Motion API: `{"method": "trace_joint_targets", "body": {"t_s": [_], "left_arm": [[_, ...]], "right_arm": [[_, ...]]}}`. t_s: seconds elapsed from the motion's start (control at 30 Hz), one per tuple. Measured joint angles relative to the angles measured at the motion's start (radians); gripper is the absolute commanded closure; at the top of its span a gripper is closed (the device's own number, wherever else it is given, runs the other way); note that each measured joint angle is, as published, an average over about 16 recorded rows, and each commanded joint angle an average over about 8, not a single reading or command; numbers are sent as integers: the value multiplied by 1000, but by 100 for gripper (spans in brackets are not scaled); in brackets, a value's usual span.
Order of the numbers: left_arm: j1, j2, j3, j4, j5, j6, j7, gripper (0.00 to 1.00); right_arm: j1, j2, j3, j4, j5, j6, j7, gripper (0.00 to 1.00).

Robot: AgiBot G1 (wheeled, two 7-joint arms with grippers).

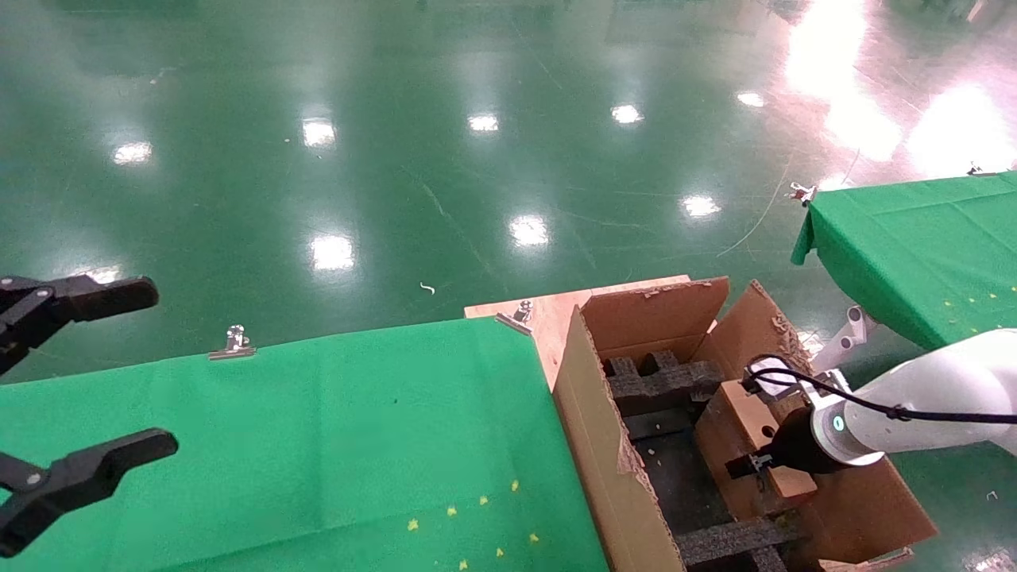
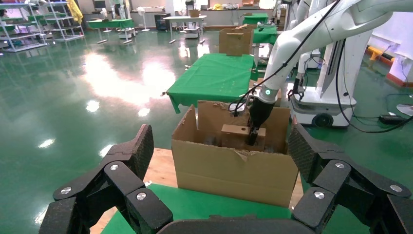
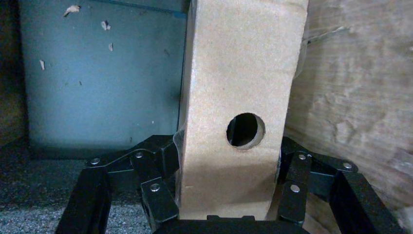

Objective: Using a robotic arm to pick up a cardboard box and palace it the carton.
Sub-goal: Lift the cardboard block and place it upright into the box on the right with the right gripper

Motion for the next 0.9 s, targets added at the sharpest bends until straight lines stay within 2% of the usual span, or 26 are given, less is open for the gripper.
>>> {"method": "trace_joint_targets", "body": {"t_s": [0.17,0.2,0.43,0.47,0.9], "left_arm": [[0,0,0,0,0,0,0,0],[0,0,0,0,0,0,0,0],[0,0,0,0,0,0,0,0],[0,0,0,0,0,0,0,0],[0,0,0,0,0,0,0,0]], "right_arm": [[-14,-21,9,-56,45,-2,-63,99],[-16,-24,11,-65,53,-3,-74,94],[-26,-39,20,-107,91,-8,-123,7],[-26,-40,21,-110,94,-8,-127,0],[-20,-39,24,-108,96,-10,-130,0]]}}
